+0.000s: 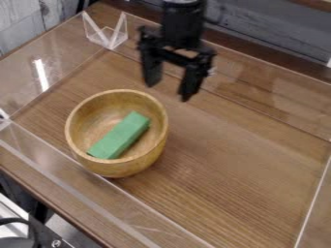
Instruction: Remove the green block from inside the brown bowl and put it on the table
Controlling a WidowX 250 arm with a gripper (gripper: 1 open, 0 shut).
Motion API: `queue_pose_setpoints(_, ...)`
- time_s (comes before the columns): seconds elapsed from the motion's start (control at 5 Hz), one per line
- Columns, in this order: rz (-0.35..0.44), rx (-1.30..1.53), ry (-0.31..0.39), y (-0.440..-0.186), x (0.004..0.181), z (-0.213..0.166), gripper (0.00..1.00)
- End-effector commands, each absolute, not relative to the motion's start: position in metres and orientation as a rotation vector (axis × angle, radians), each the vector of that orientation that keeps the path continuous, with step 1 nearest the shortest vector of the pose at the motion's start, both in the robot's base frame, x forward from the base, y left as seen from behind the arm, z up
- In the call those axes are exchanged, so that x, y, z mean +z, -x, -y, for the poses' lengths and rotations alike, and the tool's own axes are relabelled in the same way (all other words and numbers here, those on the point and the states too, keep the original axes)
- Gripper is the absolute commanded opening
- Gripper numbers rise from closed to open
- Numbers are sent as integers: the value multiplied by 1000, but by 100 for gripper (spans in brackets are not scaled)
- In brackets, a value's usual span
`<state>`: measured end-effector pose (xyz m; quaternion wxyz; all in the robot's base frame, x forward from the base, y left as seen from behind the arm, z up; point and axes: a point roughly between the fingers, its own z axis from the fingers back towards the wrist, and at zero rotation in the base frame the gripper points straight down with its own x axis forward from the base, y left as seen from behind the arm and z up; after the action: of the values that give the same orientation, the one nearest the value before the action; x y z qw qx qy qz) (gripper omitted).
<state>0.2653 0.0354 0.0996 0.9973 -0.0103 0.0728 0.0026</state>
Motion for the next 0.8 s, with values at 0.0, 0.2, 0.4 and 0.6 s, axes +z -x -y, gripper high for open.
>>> queue_pose_setpoints(0.0, -58, -63, 3, -238, 97, -70, 100)
queue_pose_setpoints(0.2, 5, -138, 0, -204, 87, -99, 100)
queue_pose_setpoints(0.4, 31, -148, 1, -208, 74, -95, 100)
queue_pose_setpoints(0.6, 35, -152, 9, -214, 67, -91, 100)
